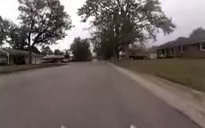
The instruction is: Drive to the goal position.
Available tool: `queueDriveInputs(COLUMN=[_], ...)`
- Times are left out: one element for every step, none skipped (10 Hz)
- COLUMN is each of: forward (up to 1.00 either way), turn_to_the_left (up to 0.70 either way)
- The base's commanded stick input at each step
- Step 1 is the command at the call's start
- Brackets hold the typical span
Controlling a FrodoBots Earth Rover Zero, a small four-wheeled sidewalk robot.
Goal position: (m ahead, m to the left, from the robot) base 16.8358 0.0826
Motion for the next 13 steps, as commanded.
queueDriveInputs(forward=[1.0,1.0,1.0,1.0,1.0,1.0,1.0,1.0,1.0,1.0,1.0,1.0,1.0], turn_to_the_left=[0.0,0.0,0.0,0.0,-0.22,-0.4,-0.4,-0.4,-0.11,0.0,0.0,0.0,0.0])
